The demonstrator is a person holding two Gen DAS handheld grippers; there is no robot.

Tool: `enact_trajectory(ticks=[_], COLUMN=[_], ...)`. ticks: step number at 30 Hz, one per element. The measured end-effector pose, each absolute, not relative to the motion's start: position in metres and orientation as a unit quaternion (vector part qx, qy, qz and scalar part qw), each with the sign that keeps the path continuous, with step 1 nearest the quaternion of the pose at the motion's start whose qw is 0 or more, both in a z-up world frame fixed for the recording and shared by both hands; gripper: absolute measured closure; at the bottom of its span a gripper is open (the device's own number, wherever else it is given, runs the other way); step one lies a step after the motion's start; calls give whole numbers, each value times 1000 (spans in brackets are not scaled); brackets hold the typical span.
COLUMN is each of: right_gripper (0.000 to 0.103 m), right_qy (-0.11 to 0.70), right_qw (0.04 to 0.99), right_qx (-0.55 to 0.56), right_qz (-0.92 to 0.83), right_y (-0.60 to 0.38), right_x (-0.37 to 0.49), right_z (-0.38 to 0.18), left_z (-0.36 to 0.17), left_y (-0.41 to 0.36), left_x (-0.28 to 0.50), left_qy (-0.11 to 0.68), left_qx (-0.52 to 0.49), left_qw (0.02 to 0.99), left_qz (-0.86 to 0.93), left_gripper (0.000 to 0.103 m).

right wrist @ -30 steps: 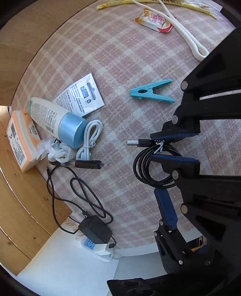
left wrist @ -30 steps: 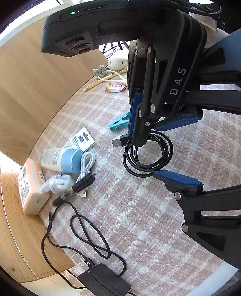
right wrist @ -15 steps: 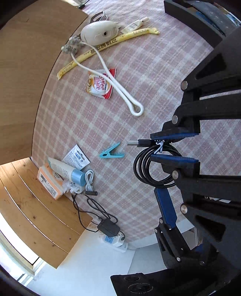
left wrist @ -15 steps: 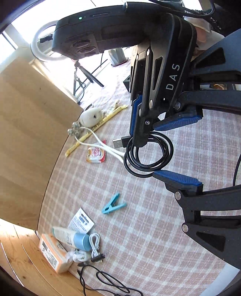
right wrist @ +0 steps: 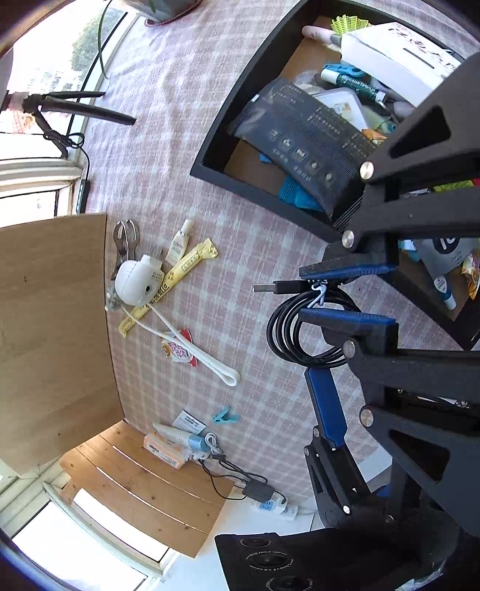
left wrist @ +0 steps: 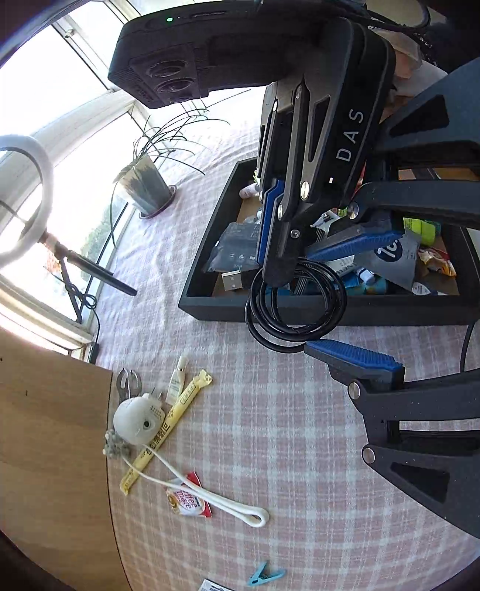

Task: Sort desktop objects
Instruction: 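Carry the black USB cable into the tray with both tools and release it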

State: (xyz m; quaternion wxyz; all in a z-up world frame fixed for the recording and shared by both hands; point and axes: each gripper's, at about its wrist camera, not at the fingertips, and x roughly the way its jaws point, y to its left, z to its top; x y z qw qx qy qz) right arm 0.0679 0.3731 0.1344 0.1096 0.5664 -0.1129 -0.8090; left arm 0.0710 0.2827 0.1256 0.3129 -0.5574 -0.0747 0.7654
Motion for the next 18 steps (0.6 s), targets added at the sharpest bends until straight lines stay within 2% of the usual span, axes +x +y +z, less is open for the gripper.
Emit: enact_trajectory(ticks=[11, 18], right_gripper=[87, 81], right_qy=[-161, -178], right_qw=[21, -34], right_qx=[542, 537], right_qz=[-825, -824], right_y=[475, 513], right_x=[96, 105], right_z=[155, 158], left_z=[146, 149], left_y=[391, 402], left_x=[74, 76], left_qy=[-10, 7], left_qx=[-553, -553], left_qw=[379, 385], left_qz=[742, 738], left_gripper=[62, 60])
